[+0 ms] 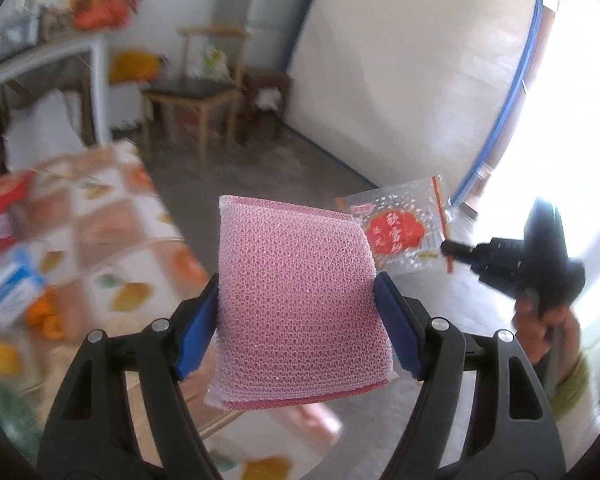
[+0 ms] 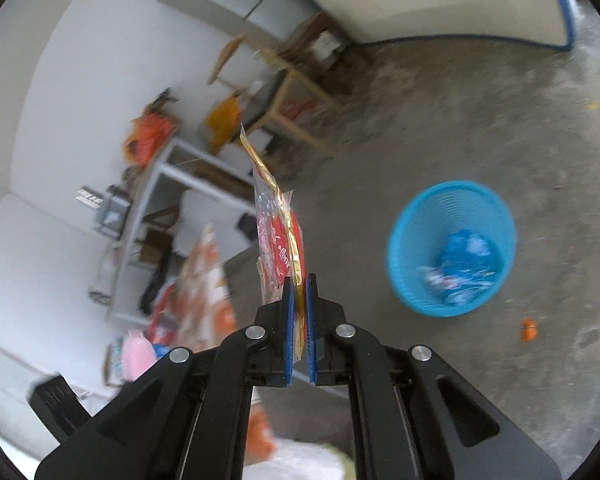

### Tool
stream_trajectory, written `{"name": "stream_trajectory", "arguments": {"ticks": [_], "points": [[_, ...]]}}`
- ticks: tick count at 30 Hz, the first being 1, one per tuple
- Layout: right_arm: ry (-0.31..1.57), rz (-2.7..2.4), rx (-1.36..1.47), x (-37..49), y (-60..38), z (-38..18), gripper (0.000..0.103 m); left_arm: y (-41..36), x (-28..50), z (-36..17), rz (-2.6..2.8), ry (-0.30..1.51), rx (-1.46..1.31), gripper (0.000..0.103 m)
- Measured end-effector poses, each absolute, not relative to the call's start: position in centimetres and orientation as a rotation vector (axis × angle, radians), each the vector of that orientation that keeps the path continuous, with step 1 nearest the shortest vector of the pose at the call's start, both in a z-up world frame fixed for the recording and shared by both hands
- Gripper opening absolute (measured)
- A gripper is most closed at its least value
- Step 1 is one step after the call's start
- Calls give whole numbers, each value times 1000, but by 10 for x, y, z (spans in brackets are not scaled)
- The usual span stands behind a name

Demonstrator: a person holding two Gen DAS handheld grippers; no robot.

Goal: Collect trash
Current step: 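Carry the pink cloth and red packet over the blue wastebasket, then open both grippers to drop the cloth and packet into the wastebasket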

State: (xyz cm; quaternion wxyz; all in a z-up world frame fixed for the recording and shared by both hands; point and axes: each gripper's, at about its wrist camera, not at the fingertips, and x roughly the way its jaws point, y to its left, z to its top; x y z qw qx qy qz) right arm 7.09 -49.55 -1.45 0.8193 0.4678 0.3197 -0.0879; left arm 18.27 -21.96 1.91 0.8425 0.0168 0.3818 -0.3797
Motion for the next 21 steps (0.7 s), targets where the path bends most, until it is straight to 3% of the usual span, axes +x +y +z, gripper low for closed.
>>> {"name": "stream_trajectory", "arguments": {"ticks": [5, 14, 21], "points": [[721, -332, 906, 65, -507, -32, 6, -289, 217, -5, -895, 992, 48, 71], [818, -466, 841, 79, -527, -86, 6, -397, 271, -99, -884, 1352, 59, 72], [824, -521, 863, 98, -549, -116, 7, -448, 292, -132, -811, 1386, 93, 75]]}}
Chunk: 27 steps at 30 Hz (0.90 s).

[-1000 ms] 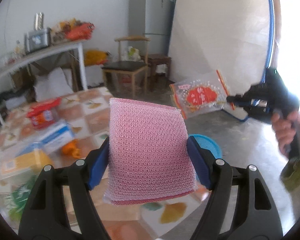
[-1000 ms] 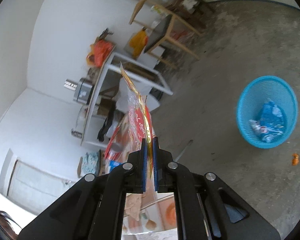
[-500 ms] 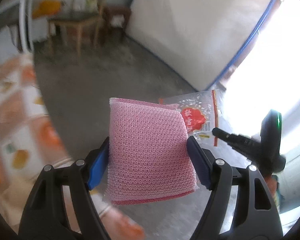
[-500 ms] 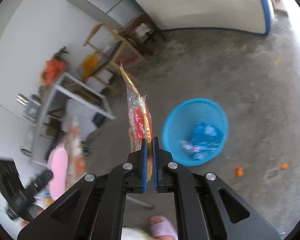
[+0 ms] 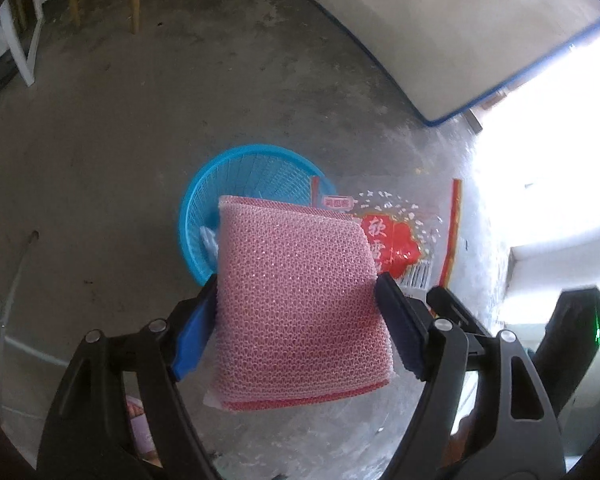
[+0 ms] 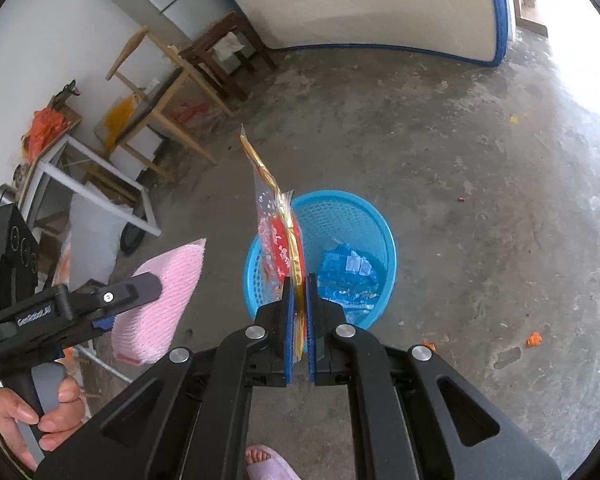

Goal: Collect trash
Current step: 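Open both grippers to drop the cloth and packet into the wastebasket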

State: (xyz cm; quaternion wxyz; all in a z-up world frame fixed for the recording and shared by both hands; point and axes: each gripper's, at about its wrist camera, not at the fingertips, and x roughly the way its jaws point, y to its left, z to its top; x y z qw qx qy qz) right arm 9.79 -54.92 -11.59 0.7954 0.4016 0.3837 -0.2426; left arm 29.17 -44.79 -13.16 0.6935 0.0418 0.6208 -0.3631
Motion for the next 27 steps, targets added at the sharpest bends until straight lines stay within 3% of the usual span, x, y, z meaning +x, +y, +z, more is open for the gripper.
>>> {"name": "stream_trajectory", "arguments": {"ticks": [2, 3, 4, 5, 10, 18, 24, 27], "points": [[821, -543, 871, 103, -558, -128, 10, -458, 298, -140, -776, 1397, 83, 84], [821, -529, 898, 108, -564, -143, 22, -460, 302, -142, -766, 1404, 71, 85], [834, -528, 915, 110, -567, -154, 42, -461, 306, -146, -750, 1414, 54, 85], [859, -555, 924, 112, -570, -166, 48, -459, 307, -149, -742, 1422, 42, 85], [874, -592, 939, 97, -573, -192, 48, -445, 306, -142, -761, 1416, -22, 85], [855, -593, 946, 61, -570, -172, 48, -403, 294, -80, -862, 1283, -63, 85], [819, -465, 876, 38, -538, -121, 64, -328, 270, -12, -980, 1161, -117, 85], [811, -354, 832, 29, -505, -98, 66, -265, 250, 25, -973, 1038, -127, 85]]}}
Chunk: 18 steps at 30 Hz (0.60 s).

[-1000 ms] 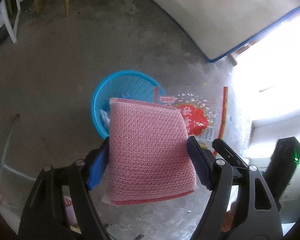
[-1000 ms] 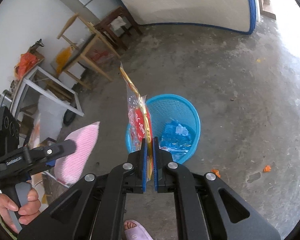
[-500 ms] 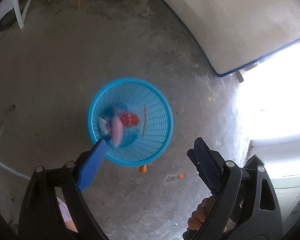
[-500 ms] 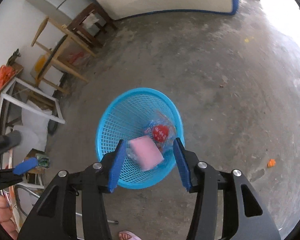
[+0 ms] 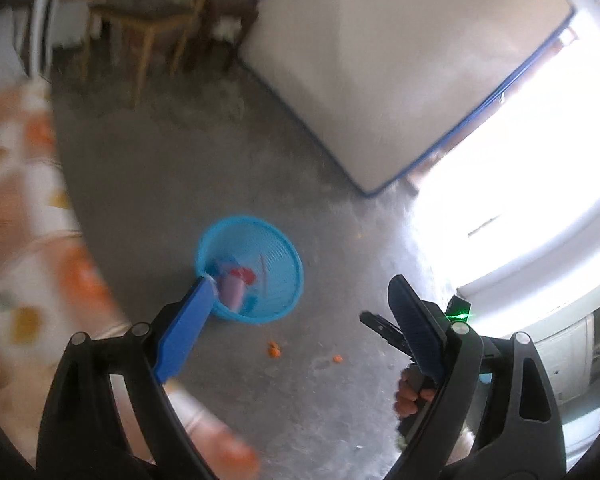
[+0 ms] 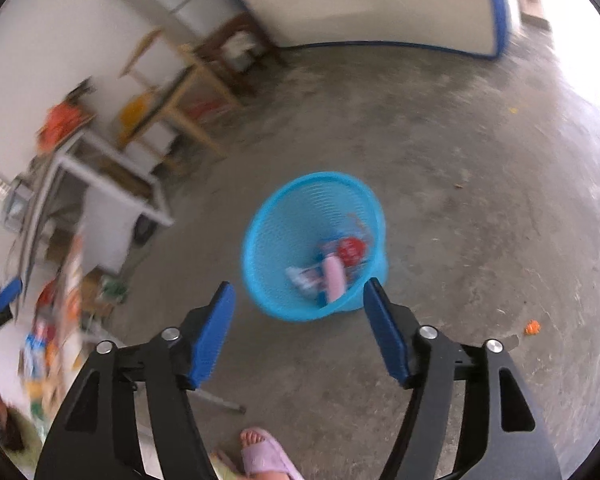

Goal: Collect trash
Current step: 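Move both tools back to the beige rag on the table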

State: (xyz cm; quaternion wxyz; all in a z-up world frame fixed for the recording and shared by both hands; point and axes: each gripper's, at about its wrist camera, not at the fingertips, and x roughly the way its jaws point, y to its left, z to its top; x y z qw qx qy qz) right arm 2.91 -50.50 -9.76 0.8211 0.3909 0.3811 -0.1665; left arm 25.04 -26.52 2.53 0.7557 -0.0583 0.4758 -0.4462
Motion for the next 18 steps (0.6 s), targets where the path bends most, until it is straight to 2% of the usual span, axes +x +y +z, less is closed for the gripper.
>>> {"name": "stream_trajectory", "arguments": {"ticks": [4, 9, 13, 18], "points": [[828, -193, 826, 31, -461, -83, 67, -176, 222, 59, -923, 895, -154, 85], [858, 19, 684, 64, -395, -46, 67, -74, 175, 61, -802, 824, -213, 85], [827, 202, 517, 97, -337, -2, 76, -33, 136, 44, -714, 787, -187, 85], [855, 386, 352, 142, -265, 26, 78, -11, 93, 18, -615, 723, -62, 84]]}}
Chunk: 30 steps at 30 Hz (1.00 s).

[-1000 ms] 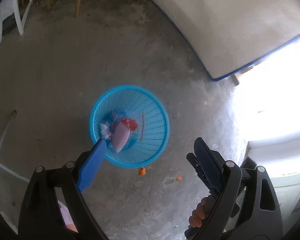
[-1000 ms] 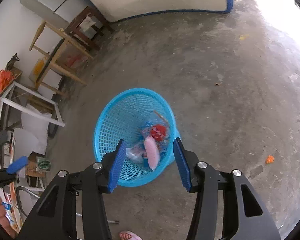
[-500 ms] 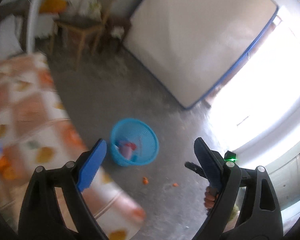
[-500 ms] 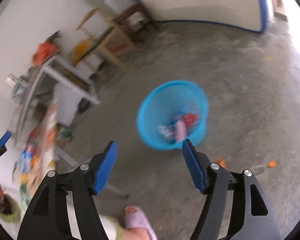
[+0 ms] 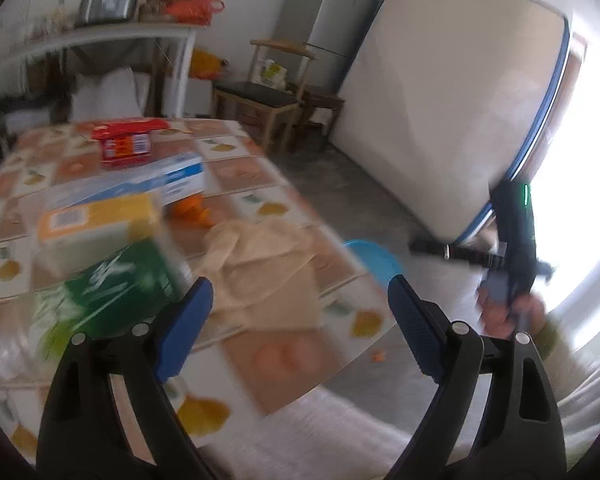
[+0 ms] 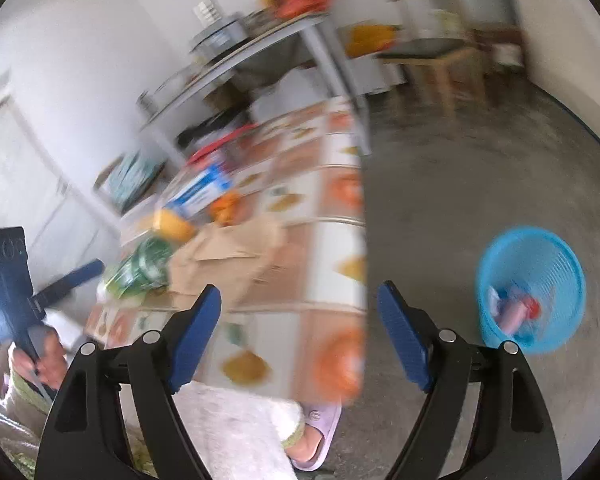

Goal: Collect trash
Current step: 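Move both tools back to the beige rag on the table, then grasp the beige rag with the left gripper while the right gripper pinches it too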

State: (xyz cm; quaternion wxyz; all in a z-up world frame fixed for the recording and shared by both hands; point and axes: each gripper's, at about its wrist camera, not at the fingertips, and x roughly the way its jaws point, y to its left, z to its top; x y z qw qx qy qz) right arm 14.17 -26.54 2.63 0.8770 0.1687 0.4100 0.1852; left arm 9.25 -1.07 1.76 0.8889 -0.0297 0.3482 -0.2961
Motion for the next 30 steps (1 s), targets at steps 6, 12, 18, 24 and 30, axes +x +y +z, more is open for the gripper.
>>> {"name": "stream_trajectory", "arguments": {"ticks": [6, 12, 18, 24, 30], "points": [[943, 433, 228, 197, -201, 27, 78, -30, 73, -16, -550, 715, 109, 61], [1027, 386, 225, 247, -178, 10, 53, -44, 75, -38, -543, 740, 177, 35], [1150, 391, 248, 269, -166, -21, 20, -46, 80, -50, -525, 753, 192, 32], [1194, 444, 200, 247, -155, -22, 9, -42, 91, -56, -500, 787, 187, 32], [1240, 503, 183, 218, -152, -22, 7, -44, 92, -66, -469, 818, 238, 32]]}}
